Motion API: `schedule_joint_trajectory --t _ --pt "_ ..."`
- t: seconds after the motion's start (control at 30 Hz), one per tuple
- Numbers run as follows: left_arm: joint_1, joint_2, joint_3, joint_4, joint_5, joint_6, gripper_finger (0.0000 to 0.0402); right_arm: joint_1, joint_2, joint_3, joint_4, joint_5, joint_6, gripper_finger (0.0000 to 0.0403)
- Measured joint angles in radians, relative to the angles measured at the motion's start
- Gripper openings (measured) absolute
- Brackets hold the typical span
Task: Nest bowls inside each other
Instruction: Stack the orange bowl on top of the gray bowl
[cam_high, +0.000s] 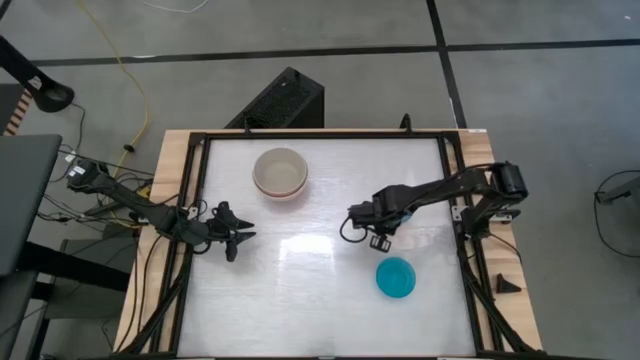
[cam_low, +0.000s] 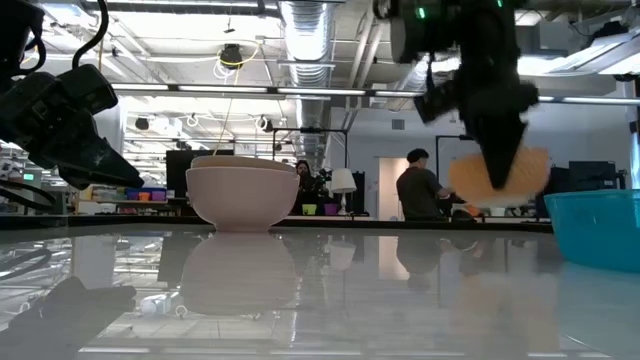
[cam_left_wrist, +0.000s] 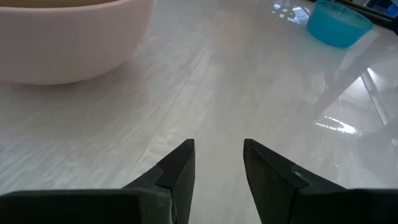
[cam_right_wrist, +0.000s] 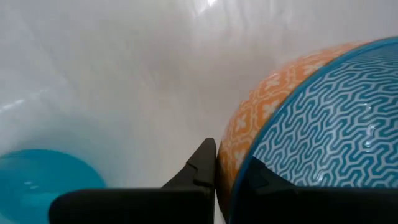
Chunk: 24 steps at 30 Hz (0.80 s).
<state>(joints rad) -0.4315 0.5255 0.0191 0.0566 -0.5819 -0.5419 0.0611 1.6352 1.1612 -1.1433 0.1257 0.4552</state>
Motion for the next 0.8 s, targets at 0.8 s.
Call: schedule_joint_trajectory --t 0.8 --pt "0.000 0.000 0.000 0.001 0.000 0.000 0.0125 -0.090 0.415 0.889 0.078 0.112 -0.522 0.0041"
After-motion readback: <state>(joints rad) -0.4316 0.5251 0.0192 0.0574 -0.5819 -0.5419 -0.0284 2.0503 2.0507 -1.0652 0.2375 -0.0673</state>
